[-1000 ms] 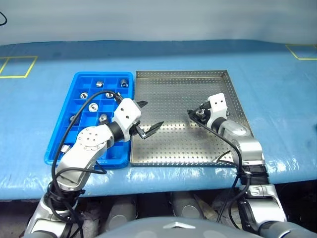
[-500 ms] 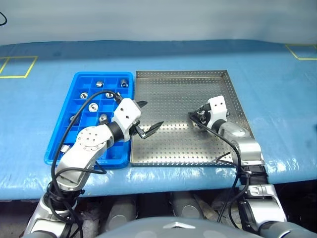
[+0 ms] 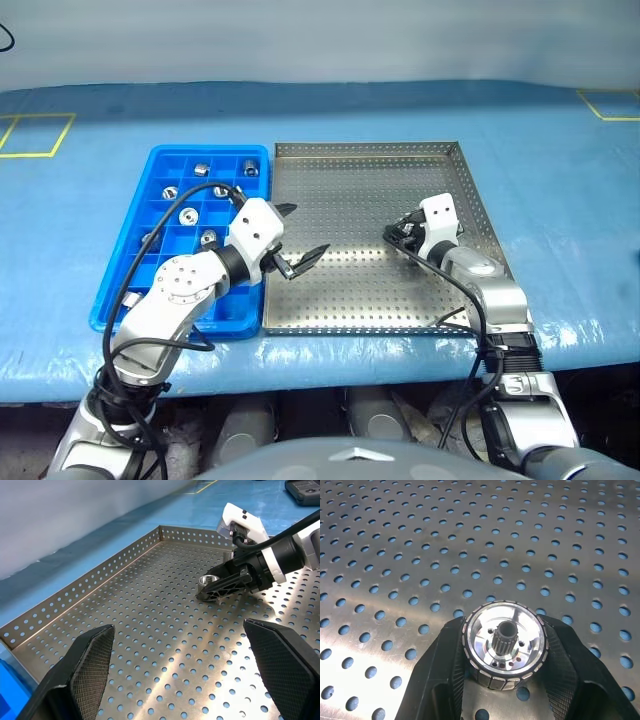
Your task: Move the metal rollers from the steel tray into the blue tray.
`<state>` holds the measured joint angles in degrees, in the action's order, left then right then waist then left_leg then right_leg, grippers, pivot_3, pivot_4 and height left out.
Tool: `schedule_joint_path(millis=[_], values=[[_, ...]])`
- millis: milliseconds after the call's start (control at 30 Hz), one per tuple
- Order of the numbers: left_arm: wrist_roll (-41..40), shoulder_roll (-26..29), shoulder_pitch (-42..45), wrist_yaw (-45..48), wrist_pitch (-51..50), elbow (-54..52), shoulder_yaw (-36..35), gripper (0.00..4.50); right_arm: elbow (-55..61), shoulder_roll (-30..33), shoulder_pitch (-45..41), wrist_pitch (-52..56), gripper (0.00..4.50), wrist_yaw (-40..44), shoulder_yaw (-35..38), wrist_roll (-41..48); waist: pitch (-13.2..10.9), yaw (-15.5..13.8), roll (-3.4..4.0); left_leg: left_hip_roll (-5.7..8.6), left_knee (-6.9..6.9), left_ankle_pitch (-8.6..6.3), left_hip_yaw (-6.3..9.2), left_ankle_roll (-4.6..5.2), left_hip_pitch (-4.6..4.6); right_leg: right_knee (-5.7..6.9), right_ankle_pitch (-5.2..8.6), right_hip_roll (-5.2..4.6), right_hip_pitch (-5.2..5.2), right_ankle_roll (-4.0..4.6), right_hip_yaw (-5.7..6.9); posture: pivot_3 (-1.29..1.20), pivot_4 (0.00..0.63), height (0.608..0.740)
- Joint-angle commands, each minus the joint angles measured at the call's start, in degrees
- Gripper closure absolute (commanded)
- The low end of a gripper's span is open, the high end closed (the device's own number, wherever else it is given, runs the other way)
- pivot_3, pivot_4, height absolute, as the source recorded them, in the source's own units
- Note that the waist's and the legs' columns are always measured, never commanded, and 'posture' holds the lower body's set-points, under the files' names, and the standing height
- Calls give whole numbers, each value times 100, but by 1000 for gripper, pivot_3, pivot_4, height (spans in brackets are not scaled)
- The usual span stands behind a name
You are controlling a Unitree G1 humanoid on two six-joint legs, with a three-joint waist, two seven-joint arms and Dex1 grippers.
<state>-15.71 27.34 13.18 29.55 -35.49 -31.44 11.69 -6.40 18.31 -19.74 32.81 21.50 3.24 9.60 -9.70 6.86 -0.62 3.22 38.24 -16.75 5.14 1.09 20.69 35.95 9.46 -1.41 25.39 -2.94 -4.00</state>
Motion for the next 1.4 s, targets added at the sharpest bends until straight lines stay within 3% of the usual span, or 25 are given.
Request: schedule_joint_path(millis=[33, 233, 467, 800, 1100, 1400], values=[[37, 63, -25, -45, 36, -286, -197, 0, 338, 57, -96, -145, 2786, 58, 19, 34, 0, 0, 0, 0, 0, 0, 0, 0, 0, 0, 0, 0, 0, 0, 0, -139, 150, 740], [-71, 533, -791, -112, -281, -896, -959, 0, 1123, 308, -126, -307, 2786, 1029, -511, 216, 0, 35, 0, -8, -5, -1, -2, 0, -1, 0, 0, 2, 6, 0, -4, -100, 150, 740], [-223, 1003, -2219, -147, -904, -1801, -2596, 0, 1629, 198, -469, -544, 2786, 2042, -1339, 461, -2, -103, -3, -7, 0, 0, 3, 0, -2, -1, 1, 2, 2, -1, 4, -12, 150, 740], [-612, 476, -4044, -141, -1304, -2582, -4500, 0, 1475, -691, -1066, -690, 2786, 2662, -2582, 472, 0, -466, -9, -5, -5, 1, 21, -7, -1, -4, 7, -6, 2, 10, 20, 84, 150, 740], [-771, 122, -4747, -337, -1163, -2856, -4590, 0, 791, -1290, -1309, -1076, 2786, 3028, -3401, 235, 10, -641, -27, -3, -6, 12, 64, -28, -1, -3, 18, -6, -13, 26, 62, 143, 150, 740], [-753, 236, -4708, -544, -1128, -2856, -4412, 0, -685, -2199, -1829, -1556, 2786, 2895, -3473, -106, 10, -633, -27, -27, -28, 41, 107, -78, -5, 3, 23, 16, -15, 41, 106, 152, 150, 740]])
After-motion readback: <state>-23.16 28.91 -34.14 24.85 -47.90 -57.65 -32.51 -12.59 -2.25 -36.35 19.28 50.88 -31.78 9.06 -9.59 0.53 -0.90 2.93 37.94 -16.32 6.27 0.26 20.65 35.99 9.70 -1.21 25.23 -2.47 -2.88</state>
